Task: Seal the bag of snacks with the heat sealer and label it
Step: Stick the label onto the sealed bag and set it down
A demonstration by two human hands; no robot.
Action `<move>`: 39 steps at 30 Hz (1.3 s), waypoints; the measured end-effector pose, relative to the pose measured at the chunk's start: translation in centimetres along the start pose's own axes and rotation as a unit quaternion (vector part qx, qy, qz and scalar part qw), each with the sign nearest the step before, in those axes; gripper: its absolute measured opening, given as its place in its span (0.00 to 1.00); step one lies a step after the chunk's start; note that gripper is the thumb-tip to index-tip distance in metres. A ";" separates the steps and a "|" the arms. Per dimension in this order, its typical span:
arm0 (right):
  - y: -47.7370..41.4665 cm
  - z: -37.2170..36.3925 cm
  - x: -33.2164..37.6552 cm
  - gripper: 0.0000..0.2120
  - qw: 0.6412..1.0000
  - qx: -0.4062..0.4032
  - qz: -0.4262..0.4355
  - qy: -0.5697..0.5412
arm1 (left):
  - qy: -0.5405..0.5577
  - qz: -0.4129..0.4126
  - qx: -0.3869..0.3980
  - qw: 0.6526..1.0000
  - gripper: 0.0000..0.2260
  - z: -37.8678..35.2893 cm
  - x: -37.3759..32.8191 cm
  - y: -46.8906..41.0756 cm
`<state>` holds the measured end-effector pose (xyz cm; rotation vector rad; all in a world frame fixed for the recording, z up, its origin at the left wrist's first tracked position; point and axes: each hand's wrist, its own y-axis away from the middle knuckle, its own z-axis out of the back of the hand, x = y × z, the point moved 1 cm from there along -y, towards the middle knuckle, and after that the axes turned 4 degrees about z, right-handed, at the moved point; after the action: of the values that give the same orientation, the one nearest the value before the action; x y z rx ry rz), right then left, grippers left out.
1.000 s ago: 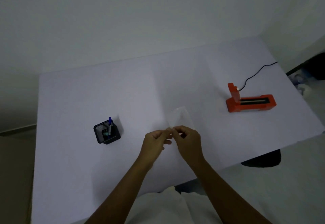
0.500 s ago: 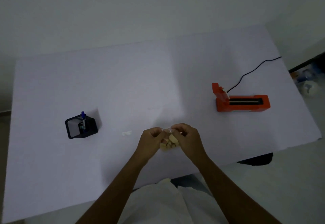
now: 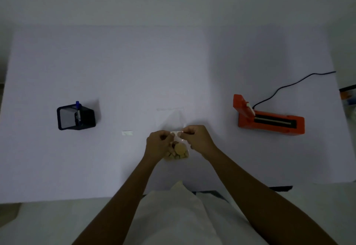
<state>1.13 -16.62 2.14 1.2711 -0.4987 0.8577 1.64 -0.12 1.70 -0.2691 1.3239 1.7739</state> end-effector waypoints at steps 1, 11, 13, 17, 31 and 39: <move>-0.7 -0.2 -0.2 0.04 1.000 0.004 0.001 0.017 | -0.002 0.003 -0.014 1.000 0.07 -0.1 0.2 -0.4; -4.6 -2.1 -1.6 0.05 0.988 0.029 0.024 0.149 | -0.083 0.018 -0.065 0.994 0.09 -1.2 1.5 -2.8; -4.9 -2.3 -1.8 0.05 0.985 0.022 0.030 0.168 | -0.108 0.024 -0.076 0.991 0.08 -1.5 1.5 -3.0; -5.4 -2.6 -2.3 0.06 0.983 -0.001 0.039 0.180 | -0.131 0.032 -0.088 0.987 0.08 -1.9 1.1 -3.2; -6.3 -3.3 -2.4 0.06 0.974 -0.011 0.017 0.224 | -0.210 0.021 -0.107 0.972 0.09 -2.5 0.3 -3.5; -6.0 -2.9 -2.3 0.13 0.969 -0.029 0.003 0.244 | -0.211 0.024 -0.122 0.970 0.12 -2.3 0.4 -3.8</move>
<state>4.04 -14.88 -4.03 0.9577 -0.1326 1.1109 3.46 -1.67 -2.00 0.0113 0.8184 1.9044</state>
